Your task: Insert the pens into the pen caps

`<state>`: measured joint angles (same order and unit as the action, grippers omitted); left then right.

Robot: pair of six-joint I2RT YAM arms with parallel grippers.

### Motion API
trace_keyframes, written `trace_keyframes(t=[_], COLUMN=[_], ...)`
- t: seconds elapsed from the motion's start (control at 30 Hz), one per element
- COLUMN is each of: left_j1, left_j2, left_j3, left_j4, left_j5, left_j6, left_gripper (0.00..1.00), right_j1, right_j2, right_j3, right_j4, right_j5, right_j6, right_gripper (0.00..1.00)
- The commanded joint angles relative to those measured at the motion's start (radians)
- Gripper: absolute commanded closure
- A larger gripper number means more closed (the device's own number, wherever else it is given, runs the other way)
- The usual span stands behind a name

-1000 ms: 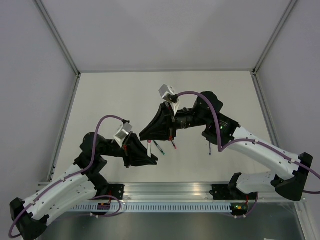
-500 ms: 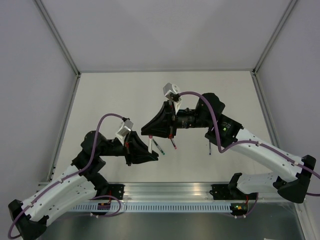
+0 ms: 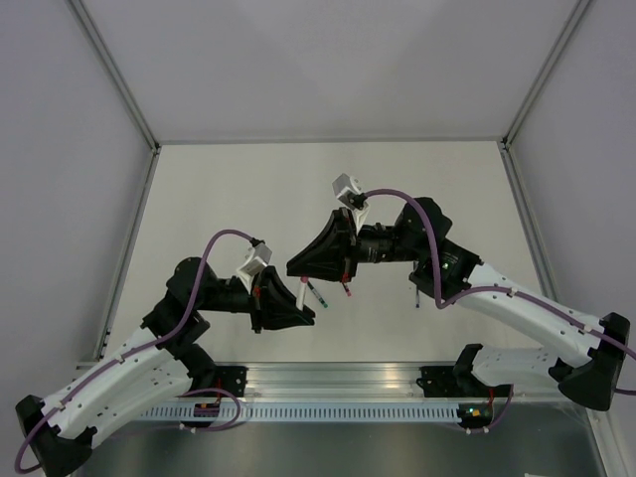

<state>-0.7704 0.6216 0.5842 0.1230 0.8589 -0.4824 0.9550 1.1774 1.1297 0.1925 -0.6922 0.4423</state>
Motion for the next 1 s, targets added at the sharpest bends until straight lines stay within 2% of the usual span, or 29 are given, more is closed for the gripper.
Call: trace_keyframes(t=[0.0, 0.33, 0.57, 0.7, 0.8, 0.97], left_j1=[0.013, 0.011, 0.011, 0.011, 0.011, 0.011], left_j2=[-0.013, 0.013, 0.041, 0.052, 0.053, 0.072], left_j3=[0.060, 0.063, 0.094, 0.094, 0.086, 0.094], left_j4=[0.185, 0.254, 0.231, 0.225, 0.253, 0.264], left_j5=[-0.061, -0.092, -0.165, -0.188, -0.199, -0.202], left_j6=[0.022, -0.018, -0.028, -0.032, -0.039, -0.029], left_gripper=[0.98, 0.98, 0.98, 0.98, 0.98, 0.98], right_j1=[0.024, 0.025, 0.027, 0.027, 0.028, 0.031], right_j2=[-0.007, -0.050, -0.108, -0.125, -0.127, -0.105], right_j3=[-0.079, -0.175, -0.188, -0.206, -0.232, -0.289], right_j4=[-0.004, 0.119, 0.021, 0.019, 0.048, 0.171], right_j5=[-0.161, -0.138, -0.028, -0.007, 0.020, -0.023], right_j6=[0.101, 0.170, 0.084, 0.061, 0.072, 0.137], right_gripper=[1.00, 1.00, 1.00, 1.00, 1.00, 1.00])
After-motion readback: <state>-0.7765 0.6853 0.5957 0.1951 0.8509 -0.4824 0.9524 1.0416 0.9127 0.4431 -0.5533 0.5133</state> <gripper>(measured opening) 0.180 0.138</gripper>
